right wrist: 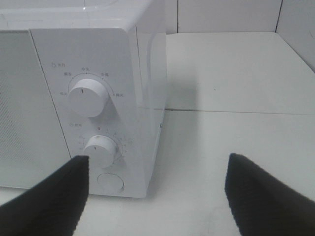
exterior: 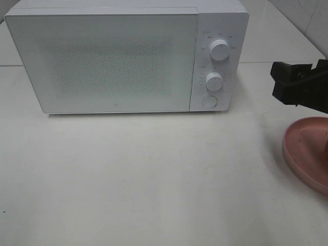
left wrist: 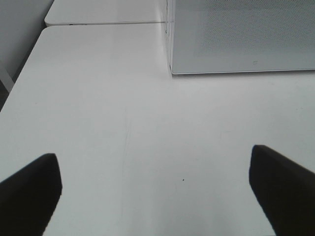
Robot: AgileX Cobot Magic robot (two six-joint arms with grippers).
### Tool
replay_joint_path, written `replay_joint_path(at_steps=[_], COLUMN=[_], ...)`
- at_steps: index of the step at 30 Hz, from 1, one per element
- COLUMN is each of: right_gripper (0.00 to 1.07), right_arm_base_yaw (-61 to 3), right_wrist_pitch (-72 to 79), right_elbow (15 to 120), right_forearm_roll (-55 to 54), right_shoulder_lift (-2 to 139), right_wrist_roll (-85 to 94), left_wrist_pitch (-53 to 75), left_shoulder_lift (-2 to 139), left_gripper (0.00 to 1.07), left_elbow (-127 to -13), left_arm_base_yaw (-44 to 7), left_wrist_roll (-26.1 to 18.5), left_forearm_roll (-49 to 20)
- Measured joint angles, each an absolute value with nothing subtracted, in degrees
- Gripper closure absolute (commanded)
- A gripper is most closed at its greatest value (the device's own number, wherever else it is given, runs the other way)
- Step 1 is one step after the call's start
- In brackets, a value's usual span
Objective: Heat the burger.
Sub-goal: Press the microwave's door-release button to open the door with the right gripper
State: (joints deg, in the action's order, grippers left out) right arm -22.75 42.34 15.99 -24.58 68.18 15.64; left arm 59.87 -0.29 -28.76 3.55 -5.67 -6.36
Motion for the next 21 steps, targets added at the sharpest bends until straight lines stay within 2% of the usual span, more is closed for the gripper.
replay_joint_path(at_steps=[15, 21], right_gripper=[0.34, 0.34], right_arm_base_yaw=[-41.0, -44.2], right_wrist_pitch=[62.9, 65.7], right_elbow=[15.6, 15.6], right_forearm_roll=[-45.5, -48.8], right_shoulder_lift=[86.3, 89.8], right_wrist_roll=[19.5, 19.4], left_wrist_pitch=[59.9, 59.9], left_shoulder_lift=[-0.3, -0.3], left_gripper=[0.09, 0.09], left_elbow=[-28.8, -28.8], left_arm_base_yaw=[3.6, 3.6], left_wrist_roll=[-5.7, -5.7], left_forearm_roll=[-6.4, -6.4])
